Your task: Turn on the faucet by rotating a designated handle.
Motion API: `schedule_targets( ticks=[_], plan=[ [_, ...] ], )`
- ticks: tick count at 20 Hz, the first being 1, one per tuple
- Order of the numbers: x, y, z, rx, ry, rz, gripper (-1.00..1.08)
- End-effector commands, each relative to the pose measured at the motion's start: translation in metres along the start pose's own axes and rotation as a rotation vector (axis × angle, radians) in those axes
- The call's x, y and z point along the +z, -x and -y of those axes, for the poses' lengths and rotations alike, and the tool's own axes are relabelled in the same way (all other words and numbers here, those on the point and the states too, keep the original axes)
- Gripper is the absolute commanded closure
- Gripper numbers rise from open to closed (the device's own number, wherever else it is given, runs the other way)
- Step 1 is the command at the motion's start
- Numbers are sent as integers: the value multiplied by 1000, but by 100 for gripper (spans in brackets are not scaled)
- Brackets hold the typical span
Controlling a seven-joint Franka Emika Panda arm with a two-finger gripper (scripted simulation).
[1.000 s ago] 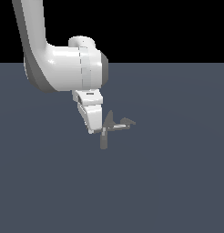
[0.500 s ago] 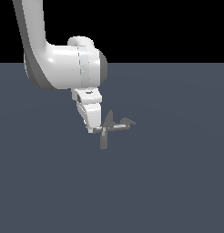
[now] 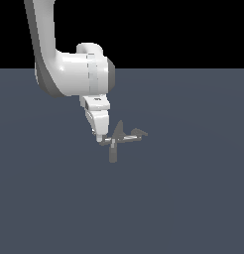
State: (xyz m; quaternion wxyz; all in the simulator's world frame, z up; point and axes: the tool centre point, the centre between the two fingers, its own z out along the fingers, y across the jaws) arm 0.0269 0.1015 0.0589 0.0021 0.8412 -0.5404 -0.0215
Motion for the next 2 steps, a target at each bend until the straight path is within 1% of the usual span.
schedule_targets(
  ticks=[1, 2],
  plan=[
    [-4, -60, 3, 76, -28, -33, 108],
    [-4, -60, 3, 76, -28, -33, 108]
  ],
)
